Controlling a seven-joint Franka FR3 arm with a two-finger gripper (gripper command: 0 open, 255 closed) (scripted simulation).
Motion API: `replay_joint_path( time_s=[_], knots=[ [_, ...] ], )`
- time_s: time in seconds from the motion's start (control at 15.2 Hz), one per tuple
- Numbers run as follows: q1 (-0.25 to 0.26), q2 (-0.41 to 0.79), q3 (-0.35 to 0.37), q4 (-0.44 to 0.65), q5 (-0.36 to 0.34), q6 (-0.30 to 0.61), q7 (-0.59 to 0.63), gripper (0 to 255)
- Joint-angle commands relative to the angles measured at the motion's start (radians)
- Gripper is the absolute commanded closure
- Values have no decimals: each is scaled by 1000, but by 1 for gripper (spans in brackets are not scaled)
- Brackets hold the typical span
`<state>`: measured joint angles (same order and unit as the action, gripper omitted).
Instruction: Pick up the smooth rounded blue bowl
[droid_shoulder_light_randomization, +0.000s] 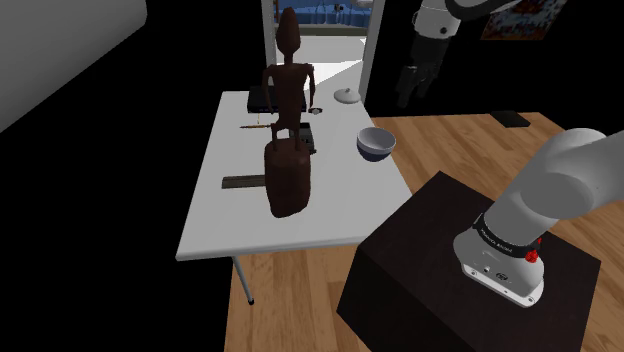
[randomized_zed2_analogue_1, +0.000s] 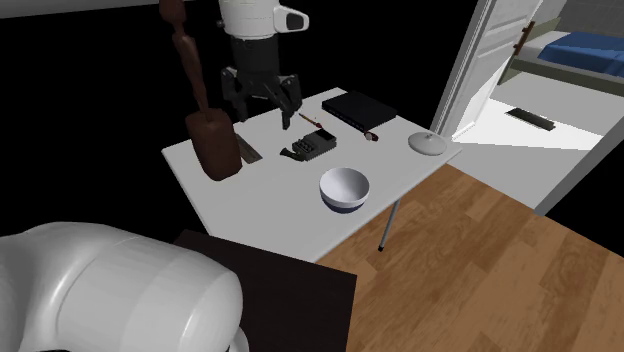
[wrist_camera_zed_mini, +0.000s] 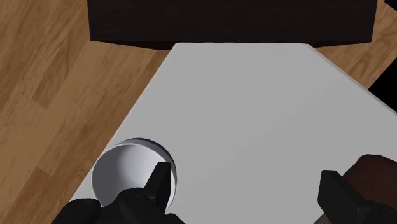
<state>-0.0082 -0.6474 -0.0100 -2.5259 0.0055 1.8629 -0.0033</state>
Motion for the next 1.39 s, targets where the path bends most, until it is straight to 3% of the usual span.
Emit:
replay_joint_path(
  time_s=[0.0, 0.66, 1.32],
  knots=[
    [-6, 54, -3, -24, -11, 80, -4, 0],
    [-43, 407, -21, -20, -74, 431, -8, 0],
    [-75, 816, -48, 131, -149, 691, 16, 0]
  ],
)
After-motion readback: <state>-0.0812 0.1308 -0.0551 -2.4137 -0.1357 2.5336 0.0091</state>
